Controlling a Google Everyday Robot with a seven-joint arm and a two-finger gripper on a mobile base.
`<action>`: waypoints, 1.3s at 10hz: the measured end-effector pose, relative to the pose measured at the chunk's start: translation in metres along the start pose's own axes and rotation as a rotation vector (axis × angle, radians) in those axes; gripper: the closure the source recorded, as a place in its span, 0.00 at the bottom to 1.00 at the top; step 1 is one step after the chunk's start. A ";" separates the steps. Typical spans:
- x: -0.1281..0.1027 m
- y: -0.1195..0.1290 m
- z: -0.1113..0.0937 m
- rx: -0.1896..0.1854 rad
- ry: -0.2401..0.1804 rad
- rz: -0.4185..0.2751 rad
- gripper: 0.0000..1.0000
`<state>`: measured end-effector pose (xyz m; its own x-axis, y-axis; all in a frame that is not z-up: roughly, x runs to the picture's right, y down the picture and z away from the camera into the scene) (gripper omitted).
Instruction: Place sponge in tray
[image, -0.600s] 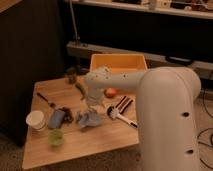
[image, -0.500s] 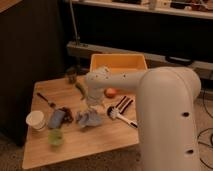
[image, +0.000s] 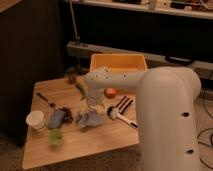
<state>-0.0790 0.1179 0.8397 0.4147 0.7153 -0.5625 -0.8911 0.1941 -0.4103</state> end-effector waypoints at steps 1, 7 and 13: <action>0.000 0.000 0.000 0.000 0.000 0.000 0.20; 0.000 0.000 0.000 0.000 0.000 0.000 0.20; 0.001 0.002 -0.003 -0.034 -0.011 -0.011 0.20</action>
<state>-0.0799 0.1175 0.8362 0.4221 0.7204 -0.5504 -0.8796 0.1787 -0.4409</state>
